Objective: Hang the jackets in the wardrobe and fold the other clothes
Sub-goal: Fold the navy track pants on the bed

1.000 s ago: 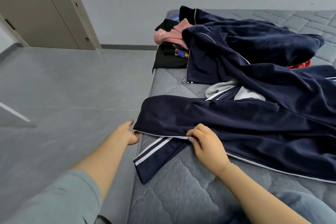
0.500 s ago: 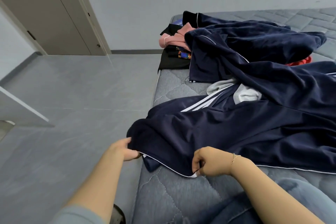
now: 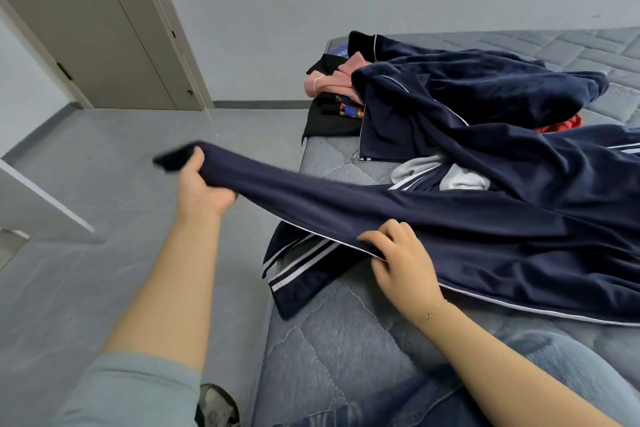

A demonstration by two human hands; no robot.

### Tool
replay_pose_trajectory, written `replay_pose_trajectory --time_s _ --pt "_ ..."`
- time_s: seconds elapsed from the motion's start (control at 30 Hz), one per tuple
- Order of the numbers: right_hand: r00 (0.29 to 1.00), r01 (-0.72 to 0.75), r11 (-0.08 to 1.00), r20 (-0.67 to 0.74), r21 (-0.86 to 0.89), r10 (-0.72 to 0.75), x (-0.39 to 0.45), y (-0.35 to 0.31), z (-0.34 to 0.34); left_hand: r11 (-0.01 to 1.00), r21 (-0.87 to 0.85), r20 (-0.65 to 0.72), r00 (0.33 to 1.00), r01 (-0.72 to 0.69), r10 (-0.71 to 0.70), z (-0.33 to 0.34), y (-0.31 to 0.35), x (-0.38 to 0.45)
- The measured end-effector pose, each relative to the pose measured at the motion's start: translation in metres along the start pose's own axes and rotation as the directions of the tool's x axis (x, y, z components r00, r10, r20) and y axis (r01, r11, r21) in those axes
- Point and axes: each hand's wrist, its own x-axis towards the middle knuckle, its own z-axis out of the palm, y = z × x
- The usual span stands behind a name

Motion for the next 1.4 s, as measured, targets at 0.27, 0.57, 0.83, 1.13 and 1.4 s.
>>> replay_pose_trajectory --time_s 0.27,0.57,0.83,1.13,1.4 --pt "0.842 0.044 0.999 0.537 0.022 -0.049 -0.011 0.002 0.013 0.973 0.069 -0.348 0.919 0.222 -0.185 -0.082 -0.018 0.001" --pt "0.77 -0.443 0.858 0.6 0.259 0.217 -0.01 0.01 -0.009 0.596 0.785 -0.353 0.912 0.167 0.21 -0.104 -0.094 -0.006" --pt "0.494 -0.785 0.198 0.401 0.587 0.772 -0.054 0.128 -0.15 -0.211 0.599 0.653 0.623 -0.773 -0.43 0.001 -0.203 -0.093" --pt "0.018 -0.119 -0.494 0.499 0.861 0.866 -0.178 0.213 -0.174 -0.504 0.174 0.653 0.483 -0.846 -0.584 -0.023 -0.274 -0.106" --pt "0.058 -0.352 -0.146 0.177 0.925 0.982 -0.154 0.238 -0.157 -0.407 0.311 0.618 0.508 -0.859 -0.6 -0.016 -0.279 -0.102"
